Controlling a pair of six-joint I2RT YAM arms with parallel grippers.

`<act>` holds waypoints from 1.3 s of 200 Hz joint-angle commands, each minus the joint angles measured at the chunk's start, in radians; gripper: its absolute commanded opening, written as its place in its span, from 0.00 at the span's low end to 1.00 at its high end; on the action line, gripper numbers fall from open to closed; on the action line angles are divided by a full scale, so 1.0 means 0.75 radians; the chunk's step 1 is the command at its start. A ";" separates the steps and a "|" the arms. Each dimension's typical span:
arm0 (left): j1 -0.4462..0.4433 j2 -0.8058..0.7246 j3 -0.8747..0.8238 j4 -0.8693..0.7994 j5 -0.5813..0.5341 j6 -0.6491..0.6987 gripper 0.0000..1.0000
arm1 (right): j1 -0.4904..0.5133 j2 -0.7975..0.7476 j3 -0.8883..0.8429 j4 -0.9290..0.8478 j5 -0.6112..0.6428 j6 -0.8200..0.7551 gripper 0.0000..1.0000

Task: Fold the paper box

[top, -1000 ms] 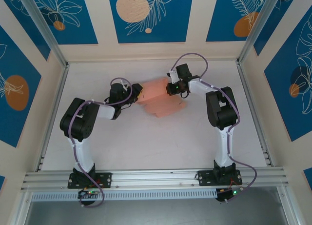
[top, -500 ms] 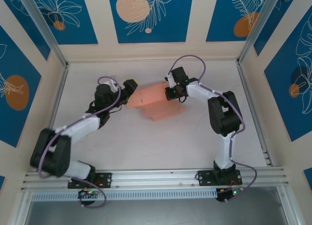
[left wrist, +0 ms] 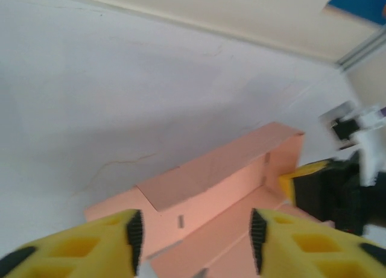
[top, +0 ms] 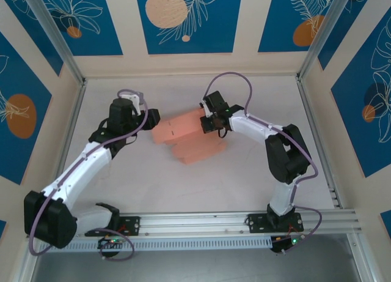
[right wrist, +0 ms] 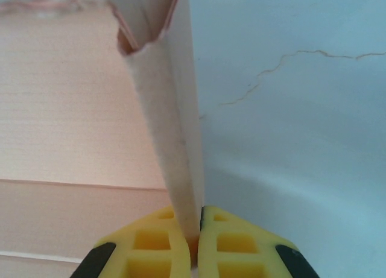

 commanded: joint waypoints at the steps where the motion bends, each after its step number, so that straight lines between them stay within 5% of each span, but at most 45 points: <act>1: -0.012 0.090 0.094 -0.091 -0.022 0.119 0.42 | 0.027 -0.077 -0.041 0.014 0.087 0.060 0.09; 59: -0.059 0.278 0.116 -0.021 -0.044 0.044 0.26 | 0.060 -0.089 -0.097 0.071 0.140 0.136 0.09; 176: -0.085 0.400 0.091 0.067 -0.180 -0.024 0.29 | 0.082 -0.121 -0.148 0.160 0.172 0.185 0.09; 260: -0.089 0.400 -0.048 0.272 0.010 -0.245 0.20 | 0.078 -0.125 -0.137 0.168 0.172 0.219 0.09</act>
